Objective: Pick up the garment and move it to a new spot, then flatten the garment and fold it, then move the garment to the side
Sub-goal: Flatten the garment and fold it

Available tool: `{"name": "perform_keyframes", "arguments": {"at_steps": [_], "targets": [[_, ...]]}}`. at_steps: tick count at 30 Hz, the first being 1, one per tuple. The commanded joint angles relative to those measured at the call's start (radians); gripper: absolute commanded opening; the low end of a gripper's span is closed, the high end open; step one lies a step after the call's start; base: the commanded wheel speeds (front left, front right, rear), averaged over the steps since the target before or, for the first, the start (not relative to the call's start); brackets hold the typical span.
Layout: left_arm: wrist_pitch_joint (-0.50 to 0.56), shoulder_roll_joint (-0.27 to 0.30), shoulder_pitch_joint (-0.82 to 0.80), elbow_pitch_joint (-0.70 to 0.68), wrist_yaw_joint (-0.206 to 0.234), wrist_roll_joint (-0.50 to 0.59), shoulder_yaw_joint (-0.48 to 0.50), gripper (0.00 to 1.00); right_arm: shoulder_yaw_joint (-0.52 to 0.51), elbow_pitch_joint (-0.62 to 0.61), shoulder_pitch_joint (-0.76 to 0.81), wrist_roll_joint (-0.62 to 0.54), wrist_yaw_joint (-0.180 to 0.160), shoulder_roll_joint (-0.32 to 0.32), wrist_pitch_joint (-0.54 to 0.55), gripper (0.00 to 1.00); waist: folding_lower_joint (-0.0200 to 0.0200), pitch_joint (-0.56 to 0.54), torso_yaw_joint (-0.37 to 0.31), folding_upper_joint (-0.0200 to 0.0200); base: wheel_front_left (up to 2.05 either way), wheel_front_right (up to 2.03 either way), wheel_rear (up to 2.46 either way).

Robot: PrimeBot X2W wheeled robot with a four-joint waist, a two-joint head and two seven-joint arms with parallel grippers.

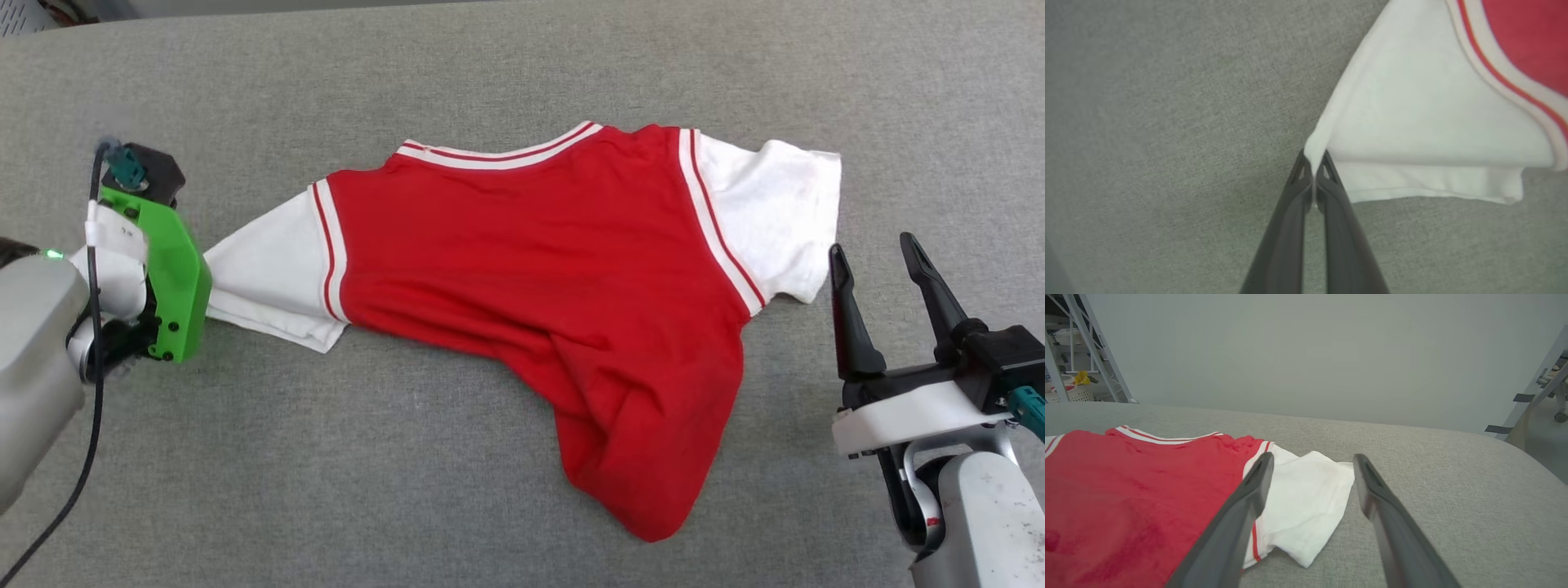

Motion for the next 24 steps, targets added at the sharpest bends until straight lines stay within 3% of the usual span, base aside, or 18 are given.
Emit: {"name": "perform_keyframes", "arguments": {"at_steps": [1,6,7,8,15,20,24], "targets": [[-0.013,-0.004,0.029,0.015,0.010,-0.010,0.000,0.00,-0.006,0.004,0.013,-0.008,-0.001,-0.006,-0.005,1.00,-0.0001,0.000,-0.003,0.0000,0.00,0.00,0.00],[-0.094,-0.035,0.061,0.061,0.019,-0.004,0.008,0.00,-0.018,0.009,0.023,-0.007,-0.001,-0.016,-0.005,1.00,-0.0001,-0.015,0.000,0.0000,0.00,0.00,0.00],[-0.125,-0.043,0.065,0.071,0.026,0.006,0.009,0.67,-0.023,0.011,0.024,-0.006,-0.001,-0.019,-0.005,1.00,-0.0001,-0.023,0.002,0.0000,0.00,0.00,0.00],[-0.152,-0.049,0.068,0.077,0.029,0.016,0.009,1.00,-0.027,0.011,0.024,-0.004,-0.001,-0.021,-0.005,1.00,-0.0001,-0.030,0.004,0.0000,0.00,0.00,0.00],[-0.464,-0.077,0.092,0.077,0.101,0.103,0.040,1.00,-0.077,0.009,0.019,0.017,-0.001,-0.060,-0.005,1.00,-0.0001,-0.102,0.035,0.0000,0.00,0.00,0.00],[-0.673,-0.085,0.137,0.002,0.205,0.134,0.092,1.00,-0.107,0.007,-0.008,0.043,-0.001,-0.116,-0.004,1.00,-0.0001,-0.143,0.065,0.0000,0.00,0.00,0.00],[-0.713,-0.080,0.186,-0.114,0.310,0.180,0.171,1.00,-0.106,-0.015,-0.065,0.083,-0.001,-0.172,0.066,1.00,-0.0001,-0.153,0.082,0.0000,0.00,0.00,0.00]]}}
